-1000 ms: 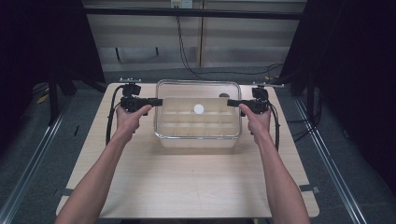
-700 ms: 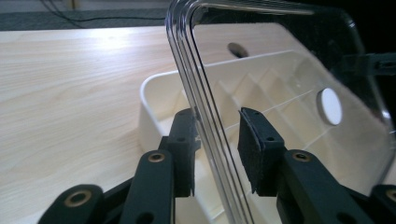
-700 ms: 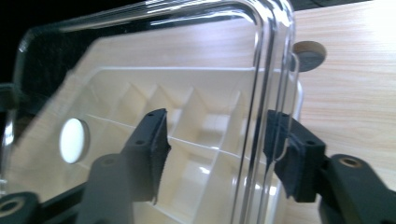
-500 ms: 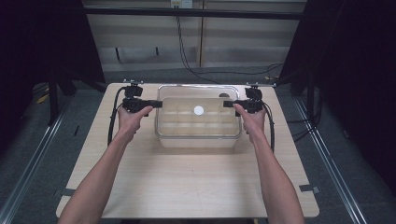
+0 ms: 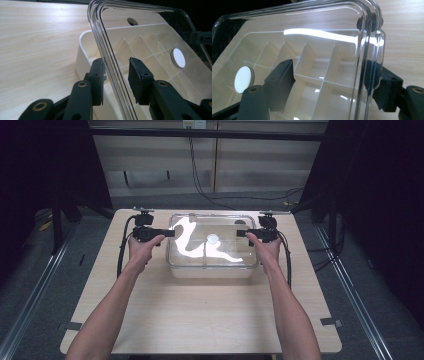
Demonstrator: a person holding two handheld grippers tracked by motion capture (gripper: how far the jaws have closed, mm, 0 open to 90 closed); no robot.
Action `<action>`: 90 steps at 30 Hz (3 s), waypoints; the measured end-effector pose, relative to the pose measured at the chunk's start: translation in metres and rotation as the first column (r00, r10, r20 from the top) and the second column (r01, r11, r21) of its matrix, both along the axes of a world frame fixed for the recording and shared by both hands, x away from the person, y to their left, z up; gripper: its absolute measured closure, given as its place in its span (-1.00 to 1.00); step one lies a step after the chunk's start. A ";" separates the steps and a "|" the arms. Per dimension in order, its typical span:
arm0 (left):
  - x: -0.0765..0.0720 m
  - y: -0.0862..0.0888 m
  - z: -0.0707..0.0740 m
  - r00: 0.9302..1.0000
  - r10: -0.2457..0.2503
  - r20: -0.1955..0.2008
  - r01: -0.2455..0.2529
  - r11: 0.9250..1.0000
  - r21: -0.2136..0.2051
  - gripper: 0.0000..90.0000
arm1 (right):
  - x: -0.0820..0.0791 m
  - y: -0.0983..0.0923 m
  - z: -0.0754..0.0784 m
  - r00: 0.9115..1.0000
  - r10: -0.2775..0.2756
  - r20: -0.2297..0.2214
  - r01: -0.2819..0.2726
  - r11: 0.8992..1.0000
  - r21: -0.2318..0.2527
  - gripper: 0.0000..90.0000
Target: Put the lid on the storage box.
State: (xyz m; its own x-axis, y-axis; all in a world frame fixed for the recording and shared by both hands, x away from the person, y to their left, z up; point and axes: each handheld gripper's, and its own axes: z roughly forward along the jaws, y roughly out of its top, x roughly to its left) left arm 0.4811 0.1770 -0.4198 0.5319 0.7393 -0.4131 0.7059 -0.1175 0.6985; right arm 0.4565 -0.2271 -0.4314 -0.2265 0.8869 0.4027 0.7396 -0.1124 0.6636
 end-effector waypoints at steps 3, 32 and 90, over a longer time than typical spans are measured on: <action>0.002 0.001 -0.002 1.000 -0.004 -0.008 0.004 1.000 -0.010 0.44 | 0.000 0.000 -0.001 1.000 -0.007 -0.003 0.007 1.000 0.008 -0.44; 0.001 -0.001 -0.012 0.999 -0.018 -0.027 0.018 1.000 0.021 0.36 | 0.000 -0.001 -0.001 1.000 -0.015 0.011 0.015 1.000 -0.009 -0.35; -0.091 0.041 -0.002 0.990 -0.071 0.121 0.058 0.993 0.106 -0.24 | -0.100 -0.029 0.007 0.984 0.083 0.159 -0.087 0.996 0.016 -0.42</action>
State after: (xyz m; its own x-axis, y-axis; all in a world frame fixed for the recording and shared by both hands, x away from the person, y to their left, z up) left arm 0.3901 0.2182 -0.4219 0.6224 0.7364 -0.2650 0.6031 -0.2354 0.7621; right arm 0.3566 -0.2561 -0.4240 -0.3633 0.8527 0.3755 0.6331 -0.0698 0.7709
